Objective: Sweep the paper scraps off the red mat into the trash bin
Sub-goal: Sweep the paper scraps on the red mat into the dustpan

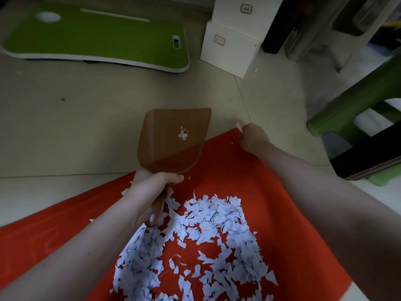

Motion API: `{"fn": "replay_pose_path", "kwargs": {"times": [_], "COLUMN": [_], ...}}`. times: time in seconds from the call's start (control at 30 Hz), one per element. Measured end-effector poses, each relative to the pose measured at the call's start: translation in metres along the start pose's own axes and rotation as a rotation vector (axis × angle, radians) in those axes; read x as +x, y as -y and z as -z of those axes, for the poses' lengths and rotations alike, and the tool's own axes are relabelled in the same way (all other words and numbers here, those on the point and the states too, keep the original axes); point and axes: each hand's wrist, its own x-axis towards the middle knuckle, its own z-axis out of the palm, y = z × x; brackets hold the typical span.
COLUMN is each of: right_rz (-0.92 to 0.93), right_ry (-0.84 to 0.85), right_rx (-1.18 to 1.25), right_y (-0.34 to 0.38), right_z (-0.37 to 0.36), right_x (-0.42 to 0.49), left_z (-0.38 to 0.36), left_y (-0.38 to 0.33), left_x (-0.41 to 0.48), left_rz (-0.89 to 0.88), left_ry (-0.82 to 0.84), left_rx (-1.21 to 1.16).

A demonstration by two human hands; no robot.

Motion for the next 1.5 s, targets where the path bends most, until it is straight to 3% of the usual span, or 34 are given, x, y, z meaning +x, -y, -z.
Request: {"fn": "replay_pose_path", "kwargs": {"times": [0.3, 0.53, 0.73, 0.87, 1.0, 1.1, 1.27, 1.5], "right_rz": [-0.024, 0.081, 0.102, 0.044, 0.020, 0.033, 0.106, 0.072], "right_ry": [-0.058, -0.088, 0.001, 0.061, 0.003, -0.058, -0.022, -0.048], "right_rx": [0.066, -0.084, -0.183, -0.107, 0.045, 0.062, 0.056, 0.126], "right_y": [-0.002, 0.000, 0.013, 0.012, -0.007, -0.020, -0.019, -0.011], "right_z": [-0.028, -0.033, -0.026, -0.029, -0.022, -0.014, -0.016, -0.021], "right_x": [0.013, 0.008, 0.004, 0.005, 0.002, 0.002, -0.007, 0.003], "left_z": [-0.005, -0.014, -0.019, -0.022, -0.018, -0.013, -0.011, -0.013], "left_y": [0.008, 0.013, 0.013, 0.011, 0.008, 0.008, 0.009, 0.012], "left_x": [0.004, 0.010, 0.014, 0.010, 0.006, 0.005, 0.006, 0.006], "left_rz": [-0.013, 0.013, 0.023, 0.034, 0.014, 0.008, 0.024, 0.025], "left_ry": [0.005, -0.016, -0.012, 0.002, 0.002, -0.005, -0.001, 0.015], "left_rx": [-0.009, -0.005, 0.002, 0.002, 0.008, 0.006, 0.024, 0.040]}}
